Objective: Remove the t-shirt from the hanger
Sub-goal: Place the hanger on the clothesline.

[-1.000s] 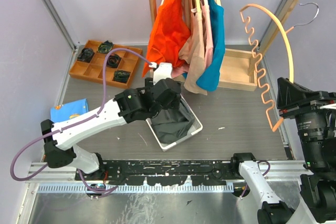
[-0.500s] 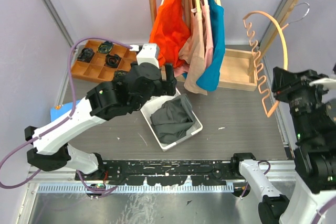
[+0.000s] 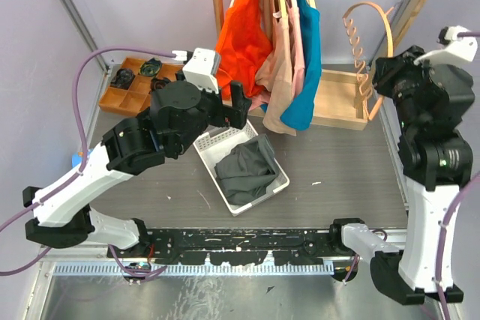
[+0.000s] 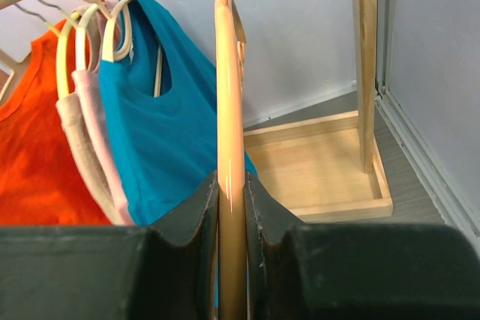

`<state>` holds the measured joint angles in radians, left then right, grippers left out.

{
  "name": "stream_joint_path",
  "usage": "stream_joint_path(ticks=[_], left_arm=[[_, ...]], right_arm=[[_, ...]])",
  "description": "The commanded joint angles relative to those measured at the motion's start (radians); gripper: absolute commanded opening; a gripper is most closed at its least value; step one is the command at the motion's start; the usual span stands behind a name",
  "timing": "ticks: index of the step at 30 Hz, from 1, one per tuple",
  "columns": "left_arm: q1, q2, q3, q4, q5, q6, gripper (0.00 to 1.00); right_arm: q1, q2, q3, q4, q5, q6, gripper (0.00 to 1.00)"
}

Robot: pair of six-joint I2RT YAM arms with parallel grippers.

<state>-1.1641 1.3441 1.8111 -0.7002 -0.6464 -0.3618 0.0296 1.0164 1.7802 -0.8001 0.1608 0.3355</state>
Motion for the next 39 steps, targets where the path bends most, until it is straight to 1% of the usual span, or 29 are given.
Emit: stream_joint_path(ticks=[1, 8, 10, 14, 17, 18, 19, 30, 34, 39], left_arm=[[0.009, -0.038, 0.017, 0.090, 0.026, 0.085, 0.98], [0.038, -0.060, -0.038, 0.154, 0.057, 0.112, 0.98], [0.049, -0.060, -0.052, 0.182, 0.064, 0.134, 0.98], [0.092, -0.042, -0.043, 0.202, 0.079, 0.150, 0.98], [0.110, -0.024, -0.033, 0.213, 0.090, 0.153, 0.98], [0.113, -0.020, -0.029, 0.216, 0.092, 0.154, 0.98], [0.116, -0.015, -0.029, 0.222, 0.093, 0.154, 0.98], [0.158, 0.013, -0.015, 0.259, 0.086, 0.156, 0.98], [0.184, 0.022, 0.006, 0.256, 0.107, 0.156, 0.98], [0.212, 0.032, 0.027, 0.255, 0.133, 0.160, 0.98]], right_arm=[[-0.003, 0.084, 0.053, 0.195, 0.035, -0.043, 0.00], [-0.003, 0.186, 0.079, 0.305, 0.049, -0.123, 0.01], [-0.003, 0.201, 0.078, 0.345, 0.086, -0.140, 0.00], [-0.003, 0.228, 0.098, 0.377, 0.090, -0.151, 0.00], [-0.003, 0.212, 0.070, 0.414, 0.068, -0.146, 0.01], [-0.003, 0.202, 0.054, 0.427, 0.023, -0.138, 0.01], [-0.003, 0.187, 0.032, 0.437, 0.011, -0.134, 0.01], [-0.003, 0.061, -0.095, 0.455, -0.034, -0.095, 0.01], [-0.003, 0.068, -0.076, 0.455, -0.015, -0.123, 0.01], [-0.003, 0.114, -0.033, 0.454, -0.001, -0.132, 0.01]])
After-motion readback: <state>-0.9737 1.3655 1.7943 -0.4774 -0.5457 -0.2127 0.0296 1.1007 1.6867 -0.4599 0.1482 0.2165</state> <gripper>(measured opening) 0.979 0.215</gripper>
